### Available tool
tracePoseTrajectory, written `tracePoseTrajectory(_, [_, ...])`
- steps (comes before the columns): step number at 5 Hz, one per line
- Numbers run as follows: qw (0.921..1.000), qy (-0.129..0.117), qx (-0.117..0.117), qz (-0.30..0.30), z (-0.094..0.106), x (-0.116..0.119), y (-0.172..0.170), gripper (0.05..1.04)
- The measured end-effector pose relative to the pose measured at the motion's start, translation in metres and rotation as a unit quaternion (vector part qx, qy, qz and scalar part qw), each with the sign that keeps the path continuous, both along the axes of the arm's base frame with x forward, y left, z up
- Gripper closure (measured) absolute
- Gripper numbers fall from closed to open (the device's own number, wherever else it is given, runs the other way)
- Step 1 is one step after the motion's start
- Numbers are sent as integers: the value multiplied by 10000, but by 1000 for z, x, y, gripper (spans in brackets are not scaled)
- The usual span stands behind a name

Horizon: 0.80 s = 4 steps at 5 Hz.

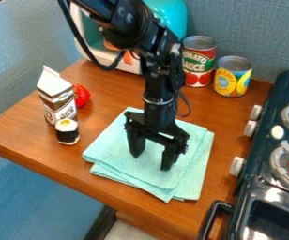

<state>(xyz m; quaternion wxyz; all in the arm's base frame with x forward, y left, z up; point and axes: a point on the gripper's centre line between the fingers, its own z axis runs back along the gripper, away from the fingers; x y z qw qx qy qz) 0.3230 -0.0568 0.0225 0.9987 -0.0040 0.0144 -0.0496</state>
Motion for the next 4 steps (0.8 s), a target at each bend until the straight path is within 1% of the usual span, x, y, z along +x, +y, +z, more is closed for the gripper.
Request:
tracePoseTrajectory(1, [10000,7,52,-21,-2,2,1,83])
tracePoseTrajectory(2, [9998,3,163,-134,-4,5,4,83])
tracePoseTrajectory(3, [9997,5,158,-201,-6,30,0,82])
tracePoseTrajectory(4, [9997,-145,120,-172,-6,73,-8,82])
